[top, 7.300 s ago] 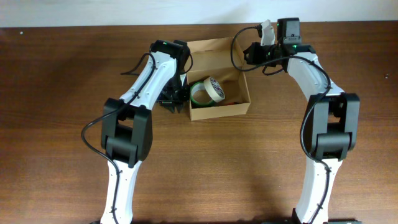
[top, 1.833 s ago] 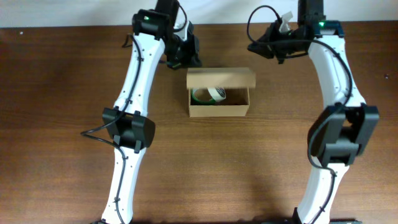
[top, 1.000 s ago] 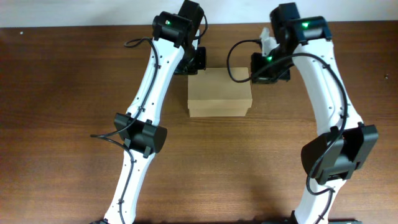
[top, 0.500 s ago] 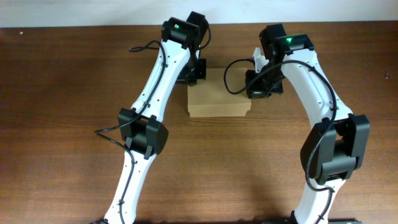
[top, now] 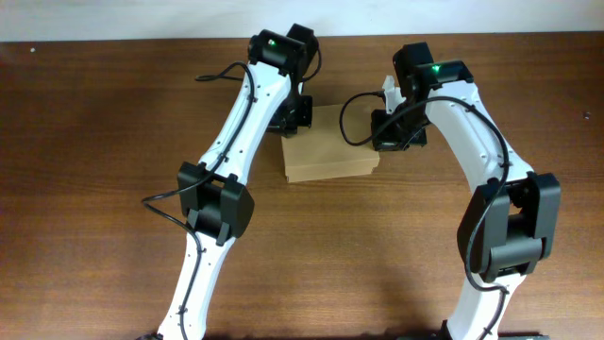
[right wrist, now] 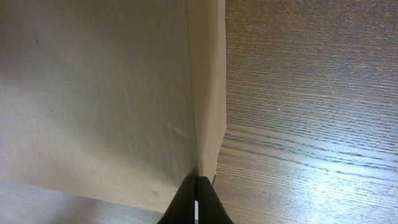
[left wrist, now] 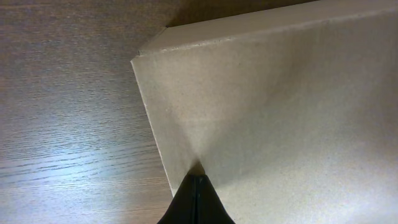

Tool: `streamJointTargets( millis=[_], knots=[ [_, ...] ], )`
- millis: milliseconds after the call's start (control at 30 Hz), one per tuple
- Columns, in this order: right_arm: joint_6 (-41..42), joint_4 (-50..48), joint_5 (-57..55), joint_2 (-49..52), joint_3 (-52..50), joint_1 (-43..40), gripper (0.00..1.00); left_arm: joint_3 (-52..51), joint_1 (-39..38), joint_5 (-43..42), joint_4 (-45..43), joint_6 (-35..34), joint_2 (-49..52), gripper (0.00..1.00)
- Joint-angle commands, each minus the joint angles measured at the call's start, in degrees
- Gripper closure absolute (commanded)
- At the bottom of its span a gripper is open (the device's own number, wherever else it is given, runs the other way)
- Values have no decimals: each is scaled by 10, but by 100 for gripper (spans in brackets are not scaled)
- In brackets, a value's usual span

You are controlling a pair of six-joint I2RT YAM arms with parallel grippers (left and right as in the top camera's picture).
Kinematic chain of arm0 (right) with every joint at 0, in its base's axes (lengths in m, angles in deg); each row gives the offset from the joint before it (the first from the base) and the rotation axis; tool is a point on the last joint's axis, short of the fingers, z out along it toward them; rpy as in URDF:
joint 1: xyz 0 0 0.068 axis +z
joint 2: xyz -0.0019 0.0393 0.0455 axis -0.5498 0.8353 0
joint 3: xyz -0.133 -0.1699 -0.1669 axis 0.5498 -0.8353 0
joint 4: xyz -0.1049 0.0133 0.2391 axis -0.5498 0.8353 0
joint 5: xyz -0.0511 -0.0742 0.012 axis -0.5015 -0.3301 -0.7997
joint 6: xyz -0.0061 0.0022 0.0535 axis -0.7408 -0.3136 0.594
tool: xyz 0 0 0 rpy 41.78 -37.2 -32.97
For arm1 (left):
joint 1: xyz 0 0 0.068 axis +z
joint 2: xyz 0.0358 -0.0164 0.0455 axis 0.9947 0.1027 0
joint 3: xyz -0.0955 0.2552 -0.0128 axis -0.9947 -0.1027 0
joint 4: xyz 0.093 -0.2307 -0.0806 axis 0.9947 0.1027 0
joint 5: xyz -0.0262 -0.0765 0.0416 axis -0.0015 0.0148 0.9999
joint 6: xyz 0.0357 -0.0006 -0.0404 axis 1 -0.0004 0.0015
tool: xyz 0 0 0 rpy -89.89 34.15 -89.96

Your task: Pack container

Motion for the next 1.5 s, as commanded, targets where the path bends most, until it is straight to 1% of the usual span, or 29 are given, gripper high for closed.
streamJointTargets(
  millis=[0,133,233,333,433,500,567,633,700,800,867,933,1100,1167,1233,1267,1333,1367,1400,1433,1467],
  knots=[
    [-2,-7,-10,7,-13,1,96,-16,2,23,4,4,11,98],
    [-2,-10,-10,-2,5,0,96,-7,8,28,7,4,5,98],
    [-2,-25,-21,-23,30,0,96,24,18,43,6,4,-10,98],
    [-2,-31,-56,-46,76,-8,96,74,31,64,7,2,-31,98],
    [-5,-21,-82,-64,138,-28,96,143,56,105,10,2,-68,97],
    [-5,-11,-89,-71,171,-44,96,168,70,128,10,3,-91,94],
    [-14,5,-91,-75,208,-63,96,182,86,148,10,3,-118,94],
    [-33,19,-90,-75,241,-82,96,185,105,167,10,3,-148,93],
    [-84,32,-92,-75,272,-103,96,185,127,188,10,16,-181,93],
    [-131,44,-92,-75,299,-125,96,185,150,189,9,44,-210,92],
    [-131,49,-91,-77,317,-137,96,185,164,191,7,80,-230,88],
    [-131,53,-90,-81,342,-142,96,186,170,202,7,97,-245,86],
    [-128,59,-90,-106,441,-141,96,186,173,272,-15,97,-292,82],
    [-117,68,-90,-120,486,-142,96,186,173,288,-25,98,-310,72],
    [-101,71,-90,-131,516,-142,95,186,173,305,-32,100,-326,65],
    [-99,72,-90,-138,526,-142,95,186,173,314,-34,100,-332,56],
    [-99,72,-90,-150,534,-142,75,186,173,329,-35,99,-341,0],
    [-99,72,-90,-157,534,-142,64,186,173,337,-35,99,-344,0],
    [-99,73,-90,-164,534,-142,29,186,173,338,-35,99,-346,0],
    [-99,73,-90,-165,534,-142,1,185,173,338,-34,99,-346,0],
    [-99,73,-90,-165,534,-142,1,185,173,338,-34,99,-346,0]
  ],
)
